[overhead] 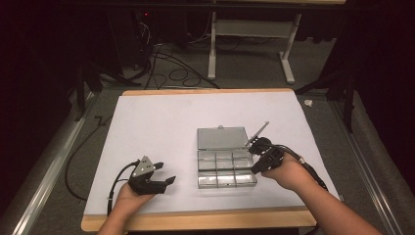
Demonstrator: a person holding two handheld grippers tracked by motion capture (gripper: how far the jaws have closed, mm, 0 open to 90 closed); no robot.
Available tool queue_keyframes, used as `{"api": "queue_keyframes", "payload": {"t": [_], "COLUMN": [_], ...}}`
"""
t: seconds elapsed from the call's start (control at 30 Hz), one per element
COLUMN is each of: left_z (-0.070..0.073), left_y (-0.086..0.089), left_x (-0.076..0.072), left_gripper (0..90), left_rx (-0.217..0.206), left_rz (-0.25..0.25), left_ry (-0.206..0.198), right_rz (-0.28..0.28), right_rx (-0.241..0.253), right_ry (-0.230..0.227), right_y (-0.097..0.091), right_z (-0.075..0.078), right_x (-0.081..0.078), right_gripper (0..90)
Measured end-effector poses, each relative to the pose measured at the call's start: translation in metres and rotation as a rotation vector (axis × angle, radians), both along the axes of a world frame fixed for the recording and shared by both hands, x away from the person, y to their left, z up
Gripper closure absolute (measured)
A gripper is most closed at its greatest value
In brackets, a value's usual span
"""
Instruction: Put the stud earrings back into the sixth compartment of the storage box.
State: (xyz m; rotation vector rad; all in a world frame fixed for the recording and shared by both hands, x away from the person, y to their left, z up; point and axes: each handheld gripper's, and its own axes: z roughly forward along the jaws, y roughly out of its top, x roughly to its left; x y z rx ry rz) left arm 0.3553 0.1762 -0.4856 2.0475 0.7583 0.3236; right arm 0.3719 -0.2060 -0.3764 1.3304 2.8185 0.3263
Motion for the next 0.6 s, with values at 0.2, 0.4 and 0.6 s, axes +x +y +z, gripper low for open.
{"api": "queue_keyframes", "payload": {"t": [0.2, 0.4, 0.6], "left_z": [0.0, 0.0, 0.0], "left_y": [0.0, 0.0, 0.0], "left_x": [0.0, 0.001, 0.001], "left_gripper": [27.6, 27.5, 27.5], "left_rx": [0.0, -0.004, -0.006], "left_rz": [-0.002, -0.005, -0.009], "left_ry": [0.003, 0.005, 0.008], "right_rz": [0.028, 0.041, 0.052], "right_rx": [-0.005, -0.011, -0.021], "right_ry": [0.019, 0.04, 0.061], "right_y": [0.014, 0.024, 0.028], "right_z": [-0.005, -0.018, -0.036], "right_x": [0.001, 0.007, 0.011], "right_gripper": [88.5, 88.5, 88.5]}}
